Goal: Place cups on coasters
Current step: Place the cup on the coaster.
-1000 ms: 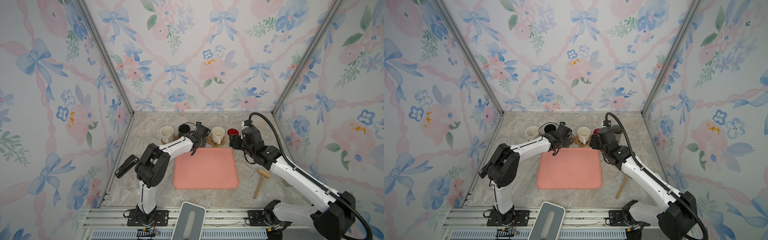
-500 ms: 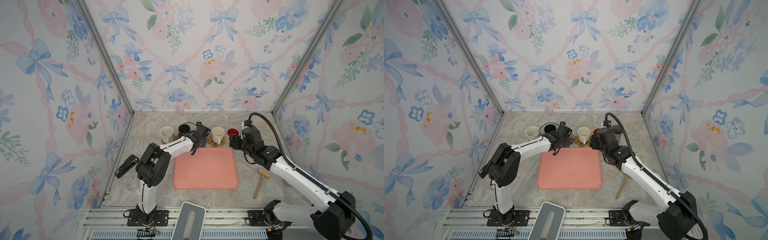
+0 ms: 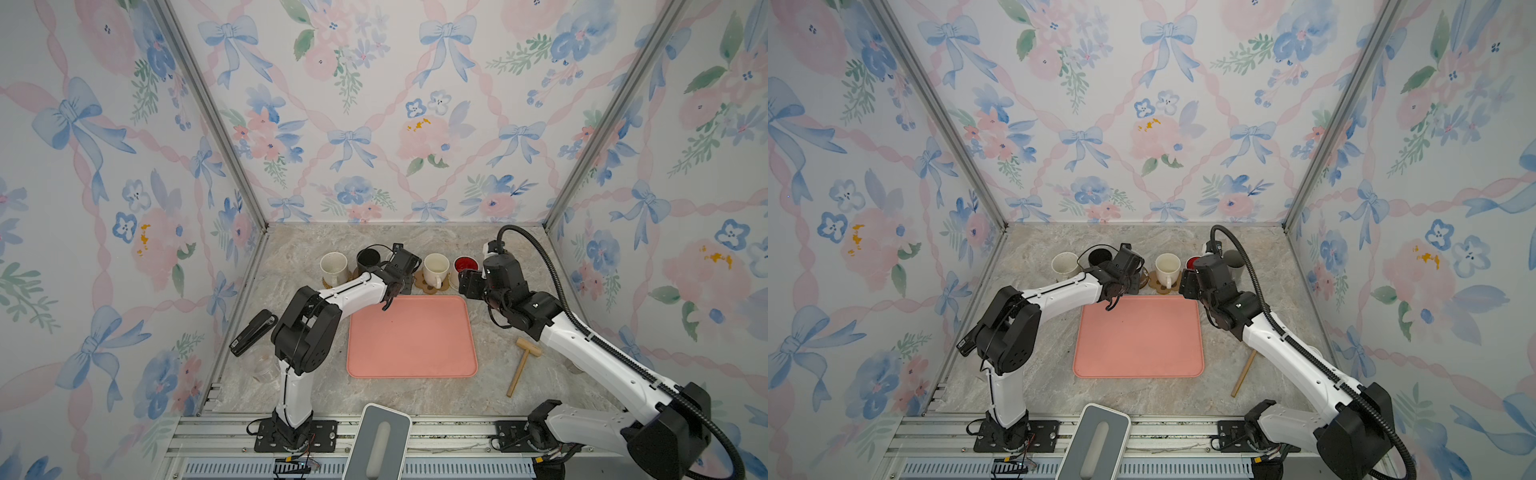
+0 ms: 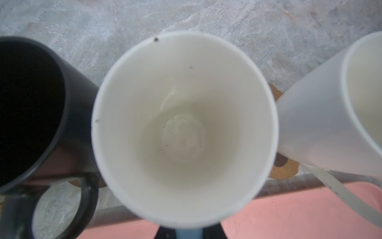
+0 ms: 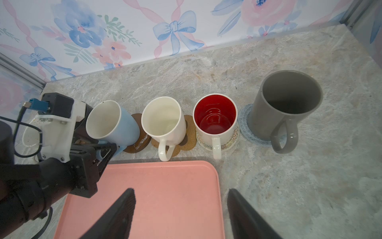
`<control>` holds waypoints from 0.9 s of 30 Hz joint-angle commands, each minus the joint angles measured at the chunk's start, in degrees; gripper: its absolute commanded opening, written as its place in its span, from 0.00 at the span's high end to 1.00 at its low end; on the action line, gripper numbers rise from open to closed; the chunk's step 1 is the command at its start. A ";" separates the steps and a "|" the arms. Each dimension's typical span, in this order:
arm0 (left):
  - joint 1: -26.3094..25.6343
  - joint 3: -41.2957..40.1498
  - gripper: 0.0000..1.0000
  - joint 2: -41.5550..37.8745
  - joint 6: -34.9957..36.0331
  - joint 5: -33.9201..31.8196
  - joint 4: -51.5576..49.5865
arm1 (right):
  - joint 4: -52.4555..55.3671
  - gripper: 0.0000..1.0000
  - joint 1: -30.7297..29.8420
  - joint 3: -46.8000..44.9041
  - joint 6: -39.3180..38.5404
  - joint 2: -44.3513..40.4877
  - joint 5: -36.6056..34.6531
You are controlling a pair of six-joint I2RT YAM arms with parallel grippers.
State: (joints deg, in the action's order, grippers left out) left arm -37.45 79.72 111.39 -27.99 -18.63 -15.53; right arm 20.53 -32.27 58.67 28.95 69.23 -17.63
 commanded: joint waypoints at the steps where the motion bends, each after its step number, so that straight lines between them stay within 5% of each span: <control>1: 0.43 1.31 0.80 -0.52 1.11 -0.65 2.16 | 1.22 0.27 0.74 -0.69 -0.71 -0.82 -0.98; 10: 0.36 1.27 0.63 -1.25 1.38 -0.54 2.11 | 1.09 0.27 0.81 -0.67 -0.74 -0.72 -0.93; 27: -1.11 -1.93 0.58 -9.74 2.54 -4.56 2.13 | 1.26 0.24 0.78 -0.59 -1.04 -1.20 -0.84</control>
State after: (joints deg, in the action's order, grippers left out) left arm -37.93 79.07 104.77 -26.94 -21.04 -14.17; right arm 20.56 -32.16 58.67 28.67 69.21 -17.61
